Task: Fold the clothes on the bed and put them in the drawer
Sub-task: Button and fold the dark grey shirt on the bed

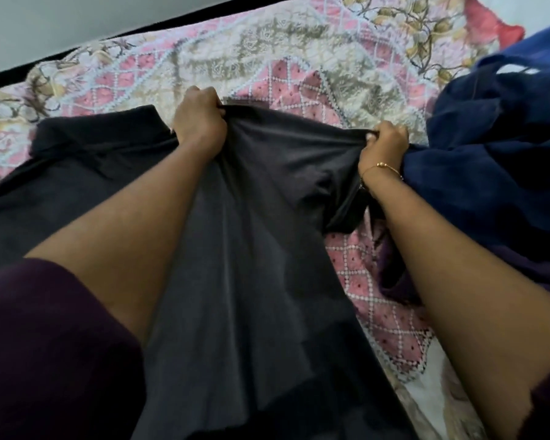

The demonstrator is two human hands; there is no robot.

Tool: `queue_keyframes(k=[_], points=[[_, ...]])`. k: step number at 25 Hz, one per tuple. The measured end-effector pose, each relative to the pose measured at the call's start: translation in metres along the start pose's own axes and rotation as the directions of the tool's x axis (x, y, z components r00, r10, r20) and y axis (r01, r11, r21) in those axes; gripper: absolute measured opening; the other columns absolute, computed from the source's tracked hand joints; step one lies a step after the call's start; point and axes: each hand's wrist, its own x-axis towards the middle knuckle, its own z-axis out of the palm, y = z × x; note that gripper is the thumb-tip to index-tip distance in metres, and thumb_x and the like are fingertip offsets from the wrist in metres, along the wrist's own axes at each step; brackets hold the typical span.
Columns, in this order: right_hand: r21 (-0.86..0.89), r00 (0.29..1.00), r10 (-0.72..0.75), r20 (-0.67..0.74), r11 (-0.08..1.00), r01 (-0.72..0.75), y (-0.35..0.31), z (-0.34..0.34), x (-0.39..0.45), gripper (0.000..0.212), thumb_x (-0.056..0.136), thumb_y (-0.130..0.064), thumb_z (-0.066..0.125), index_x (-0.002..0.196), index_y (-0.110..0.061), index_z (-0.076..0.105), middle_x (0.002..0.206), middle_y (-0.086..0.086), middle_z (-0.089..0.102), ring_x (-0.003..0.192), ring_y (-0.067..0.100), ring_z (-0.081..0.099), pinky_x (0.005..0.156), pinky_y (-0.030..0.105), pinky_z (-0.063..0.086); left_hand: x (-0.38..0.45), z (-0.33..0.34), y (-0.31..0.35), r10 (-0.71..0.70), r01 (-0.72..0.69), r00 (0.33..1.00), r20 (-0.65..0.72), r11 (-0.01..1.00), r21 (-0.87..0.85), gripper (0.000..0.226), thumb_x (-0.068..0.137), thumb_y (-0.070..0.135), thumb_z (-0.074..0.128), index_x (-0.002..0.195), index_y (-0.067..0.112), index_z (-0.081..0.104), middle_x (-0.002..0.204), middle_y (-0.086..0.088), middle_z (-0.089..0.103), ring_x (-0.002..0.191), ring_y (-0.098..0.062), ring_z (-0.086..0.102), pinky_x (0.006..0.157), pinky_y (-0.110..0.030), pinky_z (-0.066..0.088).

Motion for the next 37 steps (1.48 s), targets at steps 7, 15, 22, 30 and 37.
queue_keyframes(k=[7, 15, 22, 30, 37], points=[[0.215, 0.970, 0.242, -0.021, 0.949, -0.232, 0.010, 0.009, 0.011, 0.025, 0.098, -0.015, 0.041, 0.116, -0.003, 0.053, 0.111, 0.012, 0.056, 0.103, 0.021, 0.051, 0.082, 0.023, 0.033, -0.067, 0.031, 0.011, 0.448, -0.422, 0.884, -0.134, 0.888, 0.182, 0.032, 0.088, 0.032, 0.045, 0.089, 0.005, 0.062, 0.095, -0.018, 0.061, 0.069, -0.035, 0.060, 0.077, -0.039, 0.040], [0.440, 0.913, 0.405, 0.044, 0.813, -0.381, 0.011, -0.004, -0.001, 0.031, 0.088, -0.034, 0.057, 0.108, -0.011, 0.055, 0.110, 0.007, 0.060, 0.103, 0.021, 0.056, 0.086, 0.026, 0.043, -0.057, 0.023, -0.007, 0.336, -0.368, 0.917, 0.215, 0.920, 0.133, 0.063, 0.094, 0.054, 0.031, 0.144, 0.016, 0.034, 0.154, -0.007, 0.025, 0.142, -0.030, 0.019, 0.114, -0.047, 0.010], [0.515, 0.968, 0.231, 0.100, 0.820, -0.248, 0.035, 0.000, -0.004, 0.012, 0.086, -0.011, 0.063, 0.090, -0.009, 0.052, 0.091, 0.006, 0.054, 0.082, 0.015, 0.049, 0.059, 0.020, 0.042, 0.013, -0.008, -0.031, 0.047, -0.095, 0.981, 0.188, 0.964, 0.250, 0.030, 0.092, 0.017, 0.052, 0.118, 0.006, 0.060, 0.124, -0.025, 0.050, 0.115, -0.042, 0.047, 0.093, -0.044, 0.041], [0.461, 0.965, 0.254, -0.059, 0.865, -0.200, 0.044, 0.013, 0.008, 0.027, 0.093, -0.013, 0.053, 0.117, -0.001, 0.053, 0.102, 0.005, 0.051, 0.092, 0.015, 0.046, 0.078, 0.021, 0.041, 0.003, 0.002, -0.025, 0.147, -0.120, 0.987, -0.063, 0.941, 0.317, 0.029, 0.092, 0.010, 0.040, 0.118, 0.001, 0.047, 0.127, -0.025, 0.042, 0.122, -0.041, 0.038, 0.098, -0.047, 0.026], [0.464, 0.931, 0.349, -0.102, 0.845, -0.266, 0.032, 0.003, 0.006, 0.011, 0.095, -0.013, 0.046, 0.103, -0.010, 0.053, 0.099, 0.005, 0.051, 0.089, 0.014, 0.045, 0.076, 0.019, 0.038, -0.064, 0.021, -0.001, 0.568, -0.635, 0.736, 0.368, 0.768, 0.085, 0.060, 0.093, 0.049, 0.041, 0.133, 0.004, 0.047, 0.145, -0.013, 0.041, 0.132, -0.028, 0.039, 0.107, -0.040, 0.030]])
